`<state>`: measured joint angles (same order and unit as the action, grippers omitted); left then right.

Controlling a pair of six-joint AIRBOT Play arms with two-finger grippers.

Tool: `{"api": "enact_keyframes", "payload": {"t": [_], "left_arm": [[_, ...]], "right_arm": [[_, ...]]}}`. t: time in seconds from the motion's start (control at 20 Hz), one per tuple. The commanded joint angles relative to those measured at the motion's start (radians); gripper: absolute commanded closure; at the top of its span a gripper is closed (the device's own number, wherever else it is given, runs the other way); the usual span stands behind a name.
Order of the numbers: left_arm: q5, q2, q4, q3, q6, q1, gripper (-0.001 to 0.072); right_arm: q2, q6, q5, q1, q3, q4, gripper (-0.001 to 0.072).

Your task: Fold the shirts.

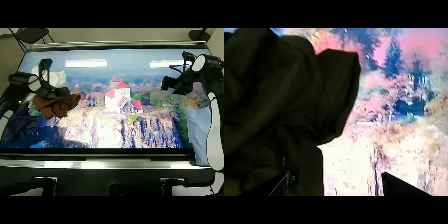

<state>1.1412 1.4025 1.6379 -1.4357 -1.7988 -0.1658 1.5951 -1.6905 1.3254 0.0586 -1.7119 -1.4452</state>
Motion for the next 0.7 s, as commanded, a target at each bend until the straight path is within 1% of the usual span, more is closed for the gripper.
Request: {"api": "enact_keyframes", "payload": {"t": [0.0, 0.05, 0.15, 0.2, 0.3, 0.5, 0.65], "left_arm": [[-0.016, 0.0, -0.061, -0.051, -0.114, 0.163, -0.0013], [-0.011, 0.003, -0.16, -0.052, -0.148, 0.247, -0.0013], [0.008, 0.033, -0.351, -0.051, -0.158, 0.391, -0.0013], [0.018, 0.053, -0.41, -0.05, -0.158, 0.443, -0.0013], [0.038, 0.095, -0.433, -0.05, -0.158, 0.486, -0.0013], [0.055, 0.19, -0.425, -0.05, -0.155, 0.493, -0.0013], [0.061, 0.248, -0.364, -0.05, -0.163, 0.488, -0.0013]], "right_arm": [[0.0, 0.003, -0.003, 0.0, 0.0, -0.009, 0.0042], [0.0, 0.003, -0.003, 0.0, 0.0, -0.006, 0.0042], [0.0, 0.003, -0.002, 0.0, 0.0, -0.006, 0.0042], [0.0, 0.003, 0.004, 0.0, 0.0, -0.006, 0.0042], [0.0, 0.003, 0.012, 0.0, 0.0, -0.006, 0.0042], [0.0, 0.003, 0.03, 0.0, 0.0, -0.006, 0.0042], [0.0, 0.003, 0.039, 0.0, 0.0, -0.006, 0.0042]]}}
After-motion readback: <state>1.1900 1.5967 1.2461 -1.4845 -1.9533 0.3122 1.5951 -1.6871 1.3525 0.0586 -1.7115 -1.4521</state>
